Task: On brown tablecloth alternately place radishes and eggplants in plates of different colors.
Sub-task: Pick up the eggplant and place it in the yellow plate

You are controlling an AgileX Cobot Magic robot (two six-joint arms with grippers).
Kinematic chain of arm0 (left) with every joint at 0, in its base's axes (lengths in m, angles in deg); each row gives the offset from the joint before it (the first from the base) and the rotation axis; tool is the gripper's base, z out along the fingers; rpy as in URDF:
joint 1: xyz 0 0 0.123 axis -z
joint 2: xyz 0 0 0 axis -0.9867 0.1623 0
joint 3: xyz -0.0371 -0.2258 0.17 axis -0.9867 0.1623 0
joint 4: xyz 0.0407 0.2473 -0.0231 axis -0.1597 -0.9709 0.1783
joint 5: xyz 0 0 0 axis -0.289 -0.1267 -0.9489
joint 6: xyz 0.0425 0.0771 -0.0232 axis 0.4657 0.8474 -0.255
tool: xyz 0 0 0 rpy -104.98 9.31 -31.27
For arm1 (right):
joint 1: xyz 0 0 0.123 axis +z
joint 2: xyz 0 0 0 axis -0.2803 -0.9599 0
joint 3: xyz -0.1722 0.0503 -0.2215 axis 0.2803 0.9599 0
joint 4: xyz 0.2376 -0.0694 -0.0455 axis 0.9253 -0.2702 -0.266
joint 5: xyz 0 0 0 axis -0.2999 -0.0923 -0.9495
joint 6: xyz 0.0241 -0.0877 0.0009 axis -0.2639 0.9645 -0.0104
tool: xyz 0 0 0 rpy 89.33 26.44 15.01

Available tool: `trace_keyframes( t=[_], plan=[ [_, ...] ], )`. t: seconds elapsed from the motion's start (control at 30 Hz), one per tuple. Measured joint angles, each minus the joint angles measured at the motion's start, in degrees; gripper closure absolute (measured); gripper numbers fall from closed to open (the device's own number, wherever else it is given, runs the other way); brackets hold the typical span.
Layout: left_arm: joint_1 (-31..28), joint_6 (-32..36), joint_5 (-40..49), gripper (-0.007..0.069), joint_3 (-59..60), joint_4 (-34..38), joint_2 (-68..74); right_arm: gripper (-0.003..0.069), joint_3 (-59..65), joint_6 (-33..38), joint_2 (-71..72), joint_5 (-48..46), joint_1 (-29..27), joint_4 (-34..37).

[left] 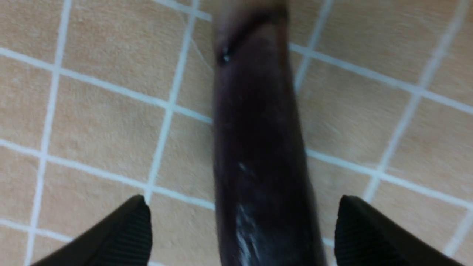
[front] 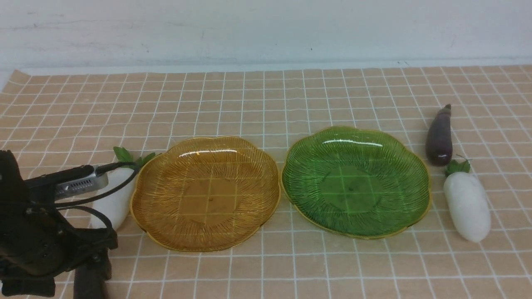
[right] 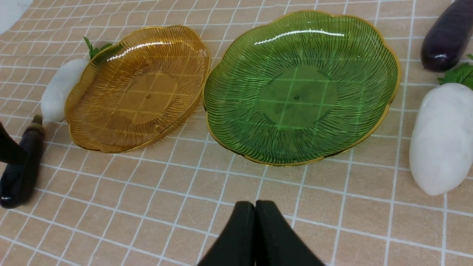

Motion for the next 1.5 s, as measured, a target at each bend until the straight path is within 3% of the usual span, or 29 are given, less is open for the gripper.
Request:
trace_keyframes(
  t=[0.1, 0.2, 0.3, 0.4, 0.6, 0.77, 1.0, 1.17, 1.3, 1.5],
  plan=[
    [0.0, -0.45, -1.29, 0.005, -0.06, -2.13, 2.69, 0.0673, 0.0, 0.0, 0.0, 0.0, 0.0, 0.05],
    [0.0, -0.45, -1.48, 0.0148, -0.17, -3.64, 4.12, 0.0673, 0.0, 0.0, 0.0, 0.0, 0.0, 0.47],
    [0.0, -0.45, -1.7, 0.0299, -0.23, -4.7, 4.44, 0.0673, 0.0, 0.57, 0.0, 0.2, 0.0, 1.73],
    [0.0, -0.45, -1.63, 0.0361, -0.35, -5.39, 4.48, 0.0673, 0.0, 1.71, 0.0, 0.67, 0.0, 3.34],
    [0.0, -0.45, 2.94, 0.0372, -0.42, -6.8, 2.31, 0.0673, 0.0, 1.91, 0.0, 1.19, 0.0, 4.84],
    [0.0, 1.49, 6.06, 0.0373, -0.42, -4.44, -9.78, 0.0673, 0.0, 2.04, -0.18, 3.72, 0.0, 7.09],
    [4.01, 18.4, -2.32, 0.0373, -4.19, 9.64, -18.56, 0.0671, 0.0, 2.35, -5.09, 15.58, 0.0, 7.09],
    [10.8, 24.34, -7.57, 0.0373, -9.22, 18.01, -13.48, 0.0671, -3.58, 3.53, -13.21, 16.18, 0.0, 5.11],
    [16.61, 28.47, -12.56, 0.0373, -14.76, 18.99, -2.86, 0.0671, -10.26, 4.46, -20.81, 12.77, 0.0, 0.94],
    [17.98, 29.35, -13.34, 0.0373, -21.61, 18.73, 7.89, 0.067, -16.1, 0.84, -27.97, 11.65, 0.0, -6.27]
  ],
)
